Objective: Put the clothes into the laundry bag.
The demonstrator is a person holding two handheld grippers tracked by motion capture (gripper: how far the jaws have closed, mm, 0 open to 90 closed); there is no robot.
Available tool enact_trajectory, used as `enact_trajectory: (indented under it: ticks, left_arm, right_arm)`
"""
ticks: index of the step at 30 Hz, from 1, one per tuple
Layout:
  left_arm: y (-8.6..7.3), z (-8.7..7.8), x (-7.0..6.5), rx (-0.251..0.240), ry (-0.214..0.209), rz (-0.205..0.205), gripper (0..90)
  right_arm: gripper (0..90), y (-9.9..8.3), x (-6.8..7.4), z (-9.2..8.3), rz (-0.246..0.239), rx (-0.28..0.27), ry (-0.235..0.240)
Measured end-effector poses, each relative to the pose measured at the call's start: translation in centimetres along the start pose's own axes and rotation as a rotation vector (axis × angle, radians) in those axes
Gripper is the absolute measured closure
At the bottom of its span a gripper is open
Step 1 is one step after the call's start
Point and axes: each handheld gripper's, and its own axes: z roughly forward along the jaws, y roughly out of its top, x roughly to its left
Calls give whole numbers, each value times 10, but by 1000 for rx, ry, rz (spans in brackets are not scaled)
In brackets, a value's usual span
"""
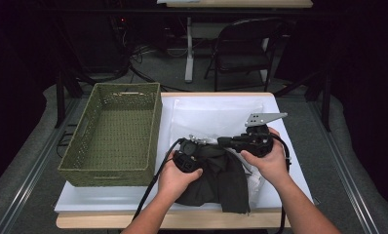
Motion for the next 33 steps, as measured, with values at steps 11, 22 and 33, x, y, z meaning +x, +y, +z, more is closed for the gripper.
enact_trajectory:
  ticks: [11, 22, 33]
  left_arm:
    - [-4, 21, 1, -10, 5, -9, 558]
    - [-3, 22, 1, -20, 9, -15, 491]
    - [-1, 27, 2, -1, 12, -27, 483]
  right_arm:
    - [894, -21, -4, 6, 38, -7, -11]
    - [894, -36, -2, 4, 75, -50, -13]
    - [894, -43, 1, 4, 66, -54, -5]
